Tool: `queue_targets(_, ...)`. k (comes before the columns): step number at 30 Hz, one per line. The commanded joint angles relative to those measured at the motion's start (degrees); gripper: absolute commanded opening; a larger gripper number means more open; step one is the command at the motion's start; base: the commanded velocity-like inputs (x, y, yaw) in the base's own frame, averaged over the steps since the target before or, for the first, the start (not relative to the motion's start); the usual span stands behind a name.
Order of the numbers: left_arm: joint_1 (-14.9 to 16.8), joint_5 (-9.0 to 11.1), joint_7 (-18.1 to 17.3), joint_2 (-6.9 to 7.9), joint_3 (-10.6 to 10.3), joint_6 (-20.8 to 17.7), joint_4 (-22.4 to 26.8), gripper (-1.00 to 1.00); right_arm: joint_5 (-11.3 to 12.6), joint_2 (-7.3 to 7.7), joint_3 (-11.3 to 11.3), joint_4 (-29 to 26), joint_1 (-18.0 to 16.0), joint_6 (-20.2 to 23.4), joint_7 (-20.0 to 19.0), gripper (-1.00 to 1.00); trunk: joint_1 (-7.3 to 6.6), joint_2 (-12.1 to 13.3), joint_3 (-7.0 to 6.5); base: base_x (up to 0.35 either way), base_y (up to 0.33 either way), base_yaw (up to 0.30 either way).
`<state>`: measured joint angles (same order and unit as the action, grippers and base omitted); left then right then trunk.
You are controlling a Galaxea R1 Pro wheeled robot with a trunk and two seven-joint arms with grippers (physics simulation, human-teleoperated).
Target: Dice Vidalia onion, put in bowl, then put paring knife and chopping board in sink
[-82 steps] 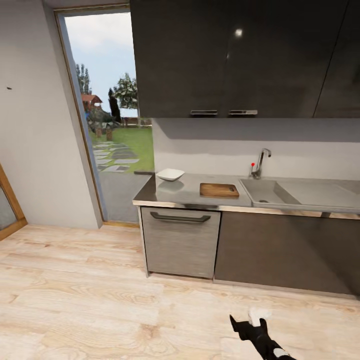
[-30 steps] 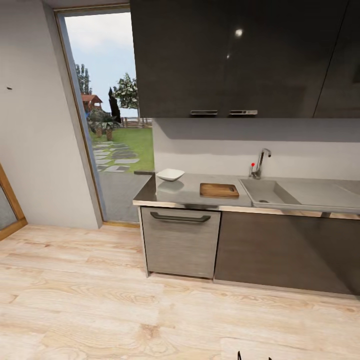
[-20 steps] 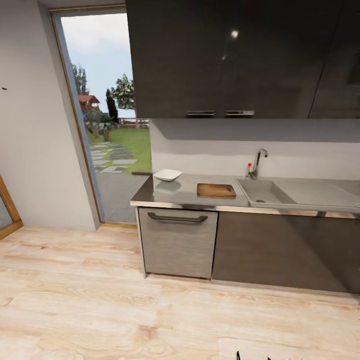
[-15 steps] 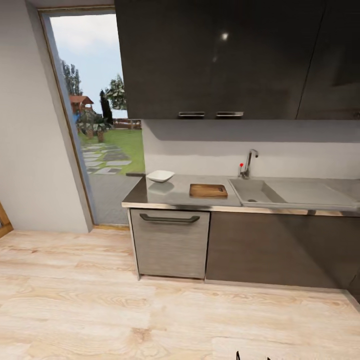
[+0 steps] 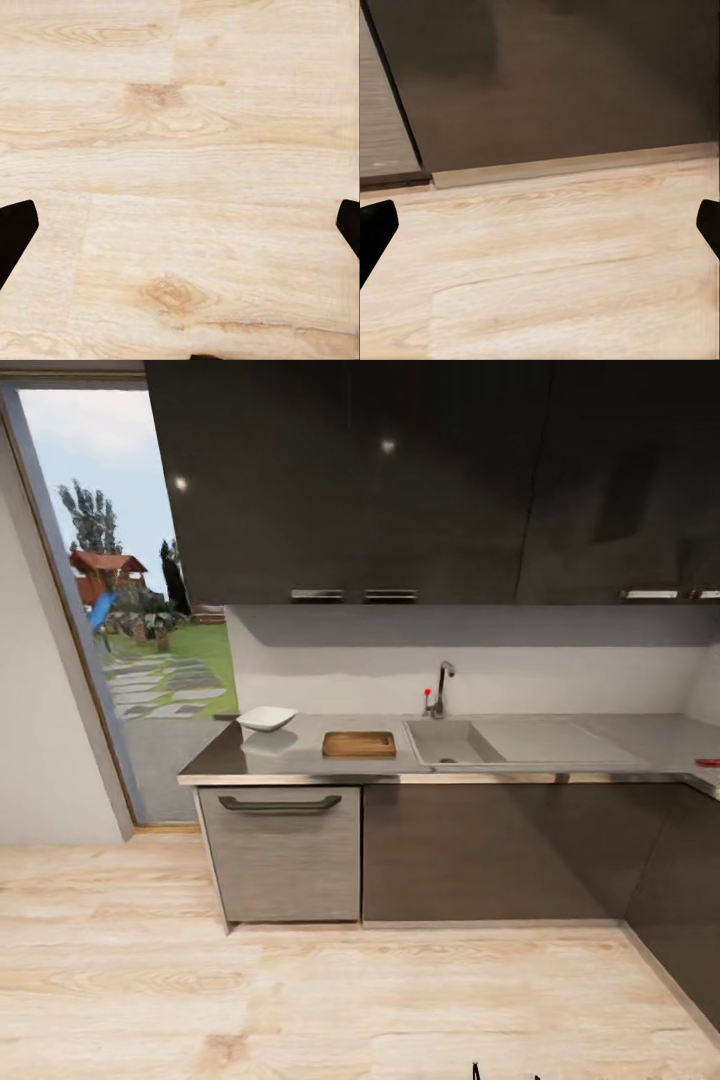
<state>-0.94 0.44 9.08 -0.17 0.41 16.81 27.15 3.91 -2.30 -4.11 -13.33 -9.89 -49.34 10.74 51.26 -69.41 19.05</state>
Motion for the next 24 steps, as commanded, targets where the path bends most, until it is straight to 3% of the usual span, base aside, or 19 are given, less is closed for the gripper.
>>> queue_targets(1,-0.03,0.06,0.15,-0.01,0.03,0.07,0.10,1.00,0.40,0.02,-0.45,0.03,-0.04,-0.14,0.23,1.00,0.00,-0.03,0.04,0.000,-0.321,-0.053)
queue_targets(17,-0.03,0.15,0.15,-0.01,0.03,0.07,0.10,1.00,0.48,0.02,-0.43,0.03,-0.04,-0.14,0.25,1.00,0.00,-0.03,-0.01,0.096,-0.306,-0.008)
queue_targets(24,-0.03,0.17,0.15,0.00,0.03,0.07,0.10,1.00,0.49,-0.03,-0.46,0.06,-0.04,-0.06,0.25,1.00,0.00,-0.03,-0.01,0.125,-0.302,0.155)
